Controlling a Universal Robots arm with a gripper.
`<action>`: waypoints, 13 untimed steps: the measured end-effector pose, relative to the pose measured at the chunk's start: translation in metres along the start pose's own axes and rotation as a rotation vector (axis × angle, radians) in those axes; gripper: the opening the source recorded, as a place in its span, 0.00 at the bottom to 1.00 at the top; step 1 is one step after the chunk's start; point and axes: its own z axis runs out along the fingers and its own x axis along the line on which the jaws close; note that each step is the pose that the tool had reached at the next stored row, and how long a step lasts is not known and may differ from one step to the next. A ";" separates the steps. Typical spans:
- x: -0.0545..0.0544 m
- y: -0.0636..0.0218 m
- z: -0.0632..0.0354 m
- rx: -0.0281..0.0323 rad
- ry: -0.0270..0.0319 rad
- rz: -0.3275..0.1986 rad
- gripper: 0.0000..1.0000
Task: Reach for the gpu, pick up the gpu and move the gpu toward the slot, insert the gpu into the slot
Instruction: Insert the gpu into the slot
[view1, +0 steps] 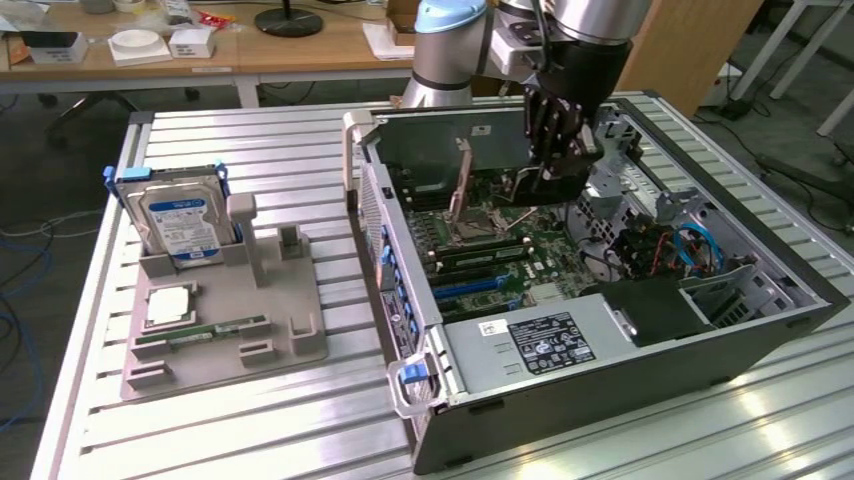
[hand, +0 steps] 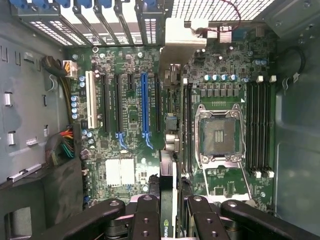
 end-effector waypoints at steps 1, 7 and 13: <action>0.000 0.0000 0.0009 0.0000 0.0001 0.000 0.26; 0.000 0.0003 0.0104 -0.0012 0.0000 0.000 0.26; 0.000 0.0007 0.0203 -0.0019 0.0001 0.000 0.26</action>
